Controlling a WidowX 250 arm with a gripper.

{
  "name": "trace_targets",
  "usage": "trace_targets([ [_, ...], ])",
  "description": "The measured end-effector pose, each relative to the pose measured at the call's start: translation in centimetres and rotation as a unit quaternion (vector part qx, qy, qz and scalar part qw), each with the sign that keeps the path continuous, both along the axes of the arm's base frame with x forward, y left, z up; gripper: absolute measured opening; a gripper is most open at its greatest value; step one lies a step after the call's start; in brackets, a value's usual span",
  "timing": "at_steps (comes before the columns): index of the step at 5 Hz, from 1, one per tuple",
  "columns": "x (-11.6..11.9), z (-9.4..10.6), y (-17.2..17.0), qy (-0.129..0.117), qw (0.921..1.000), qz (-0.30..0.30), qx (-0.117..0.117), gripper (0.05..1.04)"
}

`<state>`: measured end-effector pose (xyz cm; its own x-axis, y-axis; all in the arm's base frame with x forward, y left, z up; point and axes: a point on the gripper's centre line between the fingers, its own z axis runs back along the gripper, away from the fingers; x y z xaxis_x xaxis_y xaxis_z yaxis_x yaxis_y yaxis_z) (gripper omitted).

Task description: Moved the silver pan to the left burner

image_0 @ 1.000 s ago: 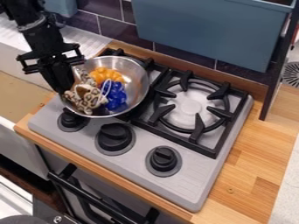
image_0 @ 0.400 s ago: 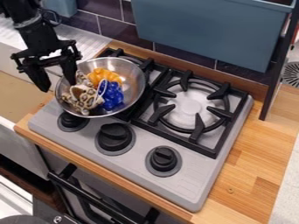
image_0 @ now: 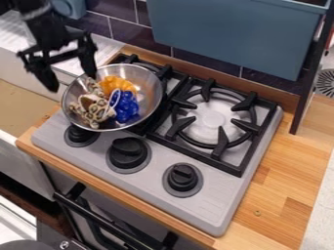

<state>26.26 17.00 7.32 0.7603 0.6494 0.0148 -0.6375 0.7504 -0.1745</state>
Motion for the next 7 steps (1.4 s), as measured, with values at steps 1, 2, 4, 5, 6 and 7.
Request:
trace_targets([
  [1, 0.5, 2.5, -0.4, -0.014, 0.9987, 0.022, 0.043, 0.999],
  [2, 1.0, 3.6, -1.0, -0.006, 0.9975, 0.022, 0.067, 0.999],
  [4, 1.9, 5.1, -5.3, -0.011, 0.9953, -0.054, 0.08, 0.999],
  [5, 2.1, 5.1, -8.1, -0.015, 0.9918, -0.103, 0.074, 0.999],
  [6, 2.2, 4.7, -10.2, -0.025, 0.987, -0.138, 0.078, 0.999],
  [7, 2.3, 4.8, -11.0, -0.024, 0.9874, -0.137, 0.075, 0.999],
])
